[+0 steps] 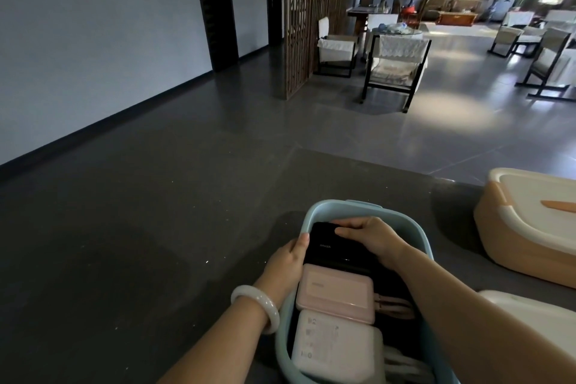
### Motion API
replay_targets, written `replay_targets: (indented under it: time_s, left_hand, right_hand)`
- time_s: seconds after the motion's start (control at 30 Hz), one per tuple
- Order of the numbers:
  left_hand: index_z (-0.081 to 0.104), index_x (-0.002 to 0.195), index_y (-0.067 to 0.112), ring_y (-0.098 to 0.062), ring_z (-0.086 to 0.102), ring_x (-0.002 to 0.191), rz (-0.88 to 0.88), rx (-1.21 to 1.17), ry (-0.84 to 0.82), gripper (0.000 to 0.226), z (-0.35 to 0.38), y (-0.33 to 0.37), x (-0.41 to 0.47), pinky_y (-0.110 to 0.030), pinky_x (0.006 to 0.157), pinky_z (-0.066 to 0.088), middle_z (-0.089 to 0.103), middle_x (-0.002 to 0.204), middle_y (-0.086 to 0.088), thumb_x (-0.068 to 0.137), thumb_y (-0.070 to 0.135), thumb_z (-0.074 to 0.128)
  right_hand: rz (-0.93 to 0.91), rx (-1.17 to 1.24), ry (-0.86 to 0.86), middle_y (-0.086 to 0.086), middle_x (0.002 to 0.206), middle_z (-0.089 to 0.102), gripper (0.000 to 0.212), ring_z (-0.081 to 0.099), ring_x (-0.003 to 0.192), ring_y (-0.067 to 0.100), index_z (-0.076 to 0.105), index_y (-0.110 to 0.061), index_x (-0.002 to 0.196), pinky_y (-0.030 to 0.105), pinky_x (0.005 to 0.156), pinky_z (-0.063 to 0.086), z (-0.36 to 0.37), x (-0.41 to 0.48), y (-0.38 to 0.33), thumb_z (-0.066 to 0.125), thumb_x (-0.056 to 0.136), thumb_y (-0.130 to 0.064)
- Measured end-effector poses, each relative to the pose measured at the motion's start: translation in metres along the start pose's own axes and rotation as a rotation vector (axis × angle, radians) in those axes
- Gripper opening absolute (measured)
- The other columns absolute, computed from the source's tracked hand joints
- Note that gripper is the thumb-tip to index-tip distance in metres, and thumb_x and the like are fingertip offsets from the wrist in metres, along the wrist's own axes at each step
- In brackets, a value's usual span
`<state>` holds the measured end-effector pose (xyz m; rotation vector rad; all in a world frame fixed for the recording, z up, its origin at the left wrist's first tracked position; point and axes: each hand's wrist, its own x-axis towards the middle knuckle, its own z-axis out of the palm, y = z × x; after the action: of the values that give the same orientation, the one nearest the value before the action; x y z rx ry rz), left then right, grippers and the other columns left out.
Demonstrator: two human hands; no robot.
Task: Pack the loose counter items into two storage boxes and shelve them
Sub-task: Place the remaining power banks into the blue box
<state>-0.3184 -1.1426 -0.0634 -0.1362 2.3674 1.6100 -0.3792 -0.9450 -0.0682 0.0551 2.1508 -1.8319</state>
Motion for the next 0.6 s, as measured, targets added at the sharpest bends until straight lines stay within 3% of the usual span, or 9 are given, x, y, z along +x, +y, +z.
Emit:
replay_targets:
  time_s: [0.17, 0.33, 0.47, 0.6]
  left_hand:
    - [0.057, 0.133, 0.024, -0.006, 0.05, 0.104, 0.012, -0.001, -0.006, 0.05, 0.0, 0.002, -0.002, -0.023, 0.089, 0.035, 0.061, 0.125, 0.004, 0.103, 0.05, 0.027]
    - [0.055, 0.136, 0.025, -0.014, 0.052, 0.122, -0.007, 0.023, -0.014, 0.053, -0.001, 0.004, -0.003, -0.025, 0.095, 0.037, 0.058, 0.135, 0.001, 0.102, 0.054, 0.027]
    - [0.058, 0.132, 0.023, -0.012, 0.055, 0.11, -0.024, 0.09, -0.026, 0.057, -0.003, 0.01, -0.005, -0.027, 0.092, 0.039, 0.061, 0.129, -0.001, 0.101, 0.058, 0.025]
    - [0.064, 0.115, 0.015, -0.018, 0.062, 0.098, -0.008, 0.216, 0.024, 0.065, -0.006, 0.013, -0.011, -0.034, 0.087, 0.048, 0.067, 0.109, -0.006, 0.099, 0.061, 0.021]
  right_hand:
    - [-0.014, -0.05, 0.011, -0.001, 0.095, 0.076, 0.024, 0.071, 0.09, 0.012, 0.074, -0.02, 0.105, 0.018, 0.078, 0.053, -0.001, 0.001, 0.0, 0.071, 0.084, -0.008]
    - [-0.052, -0.133, 0.039, -0.005, 0.089, 0.076, 0.022, 0.071, 0.084, 0.008, 0.075, -0.021, 0.101, 0.014, 0.076, 0.053, -0.002, 0.0, 0.0, 0.073, 0.083, -0.008]
    - [-0.105, -0.465, 0.04, -0.011, 0.099, 0.073, 0.029, 0.067, 0.092, 0.004, 0.073, -0.023, 0.109, 0.023, 0.094, 0.049, -0.006, 0.003, -0.009, 0.077, 0.08, -0.019]
    - [-0.234, -0.797, 0.071, -0.008, 0.102, 0.07, 0.028, 0.064, 0.097, 0.011, 0.072, -0.024, 0.11, 0.024, 0.089, 0.047, -0.006, -0.002, -0.031, 0.074, 0.082, -0.029]
